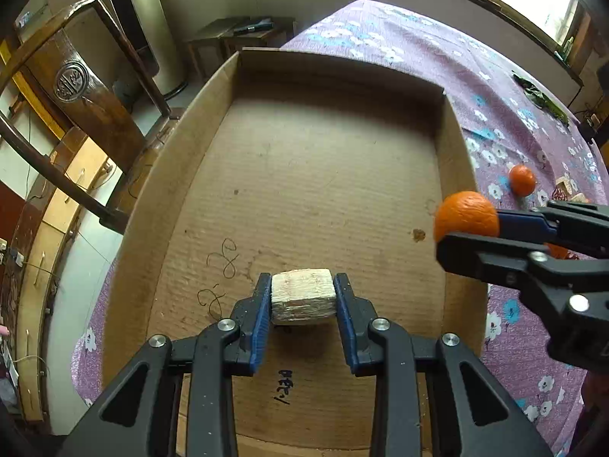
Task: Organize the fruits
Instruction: 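Lower the rice cake into the box with left tool while right tool carries the orange, then open the right tool to drop the orange into the box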
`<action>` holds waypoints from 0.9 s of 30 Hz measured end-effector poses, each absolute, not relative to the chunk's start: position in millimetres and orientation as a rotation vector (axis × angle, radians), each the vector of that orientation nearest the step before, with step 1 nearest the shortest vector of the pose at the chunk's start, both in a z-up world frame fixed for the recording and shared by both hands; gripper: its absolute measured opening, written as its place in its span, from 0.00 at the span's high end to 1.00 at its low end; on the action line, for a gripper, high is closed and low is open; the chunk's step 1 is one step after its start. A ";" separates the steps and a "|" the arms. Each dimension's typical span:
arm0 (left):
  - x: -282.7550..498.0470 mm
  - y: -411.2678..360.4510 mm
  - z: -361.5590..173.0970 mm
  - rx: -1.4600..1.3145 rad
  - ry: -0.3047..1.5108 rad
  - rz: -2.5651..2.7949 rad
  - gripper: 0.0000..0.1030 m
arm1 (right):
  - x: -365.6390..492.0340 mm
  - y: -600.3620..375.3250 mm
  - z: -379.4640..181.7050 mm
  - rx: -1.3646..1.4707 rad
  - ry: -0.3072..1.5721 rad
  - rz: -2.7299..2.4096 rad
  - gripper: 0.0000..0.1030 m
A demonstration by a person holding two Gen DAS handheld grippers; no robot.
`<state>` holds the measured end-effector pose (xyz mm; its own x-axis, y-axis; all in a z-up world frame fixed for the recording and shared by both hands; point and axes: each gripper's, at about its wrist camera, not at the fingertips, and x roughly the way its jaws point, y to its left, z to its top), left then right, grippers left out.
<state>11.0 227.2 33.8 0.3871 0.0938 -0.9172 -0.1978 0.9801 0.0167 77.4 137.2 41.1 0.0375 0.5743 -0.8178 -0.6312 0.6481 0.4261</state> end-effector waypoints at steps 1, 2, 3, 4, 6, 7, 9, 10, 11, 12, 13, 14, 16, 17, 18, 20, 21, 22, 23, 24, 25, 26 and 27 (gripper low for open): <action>10.8 227.4 33.3 -0.097 1.158 0.183 0.70 | 76.9 141.1 37.6 -0.070 1.233 0.928 0.64; 11.2 228.2 32.9 -0.097 1.158 0.182 0.71 | 76.1 142.0 35.4 -0.084 1.243 0.927 0.64; 12.2 229.5 32.6 -0.101 1.159 0.181 0.71 | 76.2 142.7 31.7 -0.101 1.255 0.923 0.64; 12.5 230.5 32.7 -0.109 1.161 0.178 0.71 | 75.5 141.3 31.3 -0.111 1.250 0.921 0.64; 13.4 230.3 32.6 -0.120 1.161 0.163 0.71 | 76.5 134.9 32.6 -0.101 1.264 0.916 0.64; 14.6 229.0 32.4 -0.121 1.161 0.154 0.71 | 77.6 132.2 33.7 -0.097 1.270 0.907 0.64; 16.1 224.6 32.3 -0.122 1.158 0.143 0.71 | 78.2 129.6 34.6 -0.108 1.270 0.886 0.64; 17.1 222.5 32.0 -0.115 1.156 0.145 0.71 | 77.7 129.5 33.9 -0.113 1.269 0.882 0.64; 17.7 221.2 31.9 -0.107 1.154 0.148 0.71 | 77.5 130.8 33.5 -0.117 1.269 0.878 0.63; 18.3 220.4 31.8 -0.102 1.153 0.151 0.71 | 77.0 132.4 34.0 -0.120 1.267 0.874 0.63; 18.3 220.8 31.7 -0.102 1.153 0.151 0.71 | 76.9 134.9 33.7 -0.124 1.262 0.867 0.63; 18.4 221.0 31.8 -0.102 1.154 0.150 0.71 | 76.6 137.7 32.4 -0.128 1.258 0.861 0.63; 18.0 221.3 31.7 -0.106 1.155 0.148 0.69 | 76.5 142.5 33.7 -0.128 1.246 0.854 0.63; 18.3 222.0 31.4 -0.105 1.156 0.152 0.59 | 76.9 142.1 33.8 -0.125 1.243 0.851 0.62; 18.1 222.0 31.3 -0.105 1.156 0.158 0.48 | 77.2 141.6 34.3 -0.118 1.243 0.849 0.58; 16.5 224.0 30.2 -0.107 1.154 0.172 0.40 | 76.9 141.6 35.9 -0.102 1.236 0.841 0.45; 15.7 225.2 30.2 -0.112 1.152 0.176 0.39 | 76.5 139.4 36.7 -0.094 1.228 0.843 0.41; 15.1 226.5 30.2 -0.115 1.151 0.180 0.39 | 75.6 137.6 38.9 -0.087 1.219 0.841 0.40; 14.7 227.4 30.8 -0.116 1.149 0.182 0.39 | 75.1 136.7 41.2 -0.086 1.213 0.838 0.40; 14.7 227.8 31.9 -0.115 1.146 0.183 0.39 | 74.7 135.2 42.8 -0.084 1.212 0.836 0.40; 14.7 228.0 33.0 -0.112 1.142 0.183 0.39 | 75.1 130.8 45.3 -0.079 1.211 0.833 0.40; 14.4 227.9 34.6 -0.109 1.136 0.185 0.38 | 74.5 128.3 47.5 -0.071 1.207 0.827 0.40; 14.8 227.7 36.0 -0.109 1.131 0.186 0.37 | 73.5 125.9 49.2 -0.064 1.205 0.823 0.40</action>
<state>14.8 227.7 36.0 0.4130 0.0924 -0.9060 -0.2025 0.9792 0.0075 73.5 125.9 49.2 0.1116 0.5280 -0.8419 -0.5927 0.7154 0.3701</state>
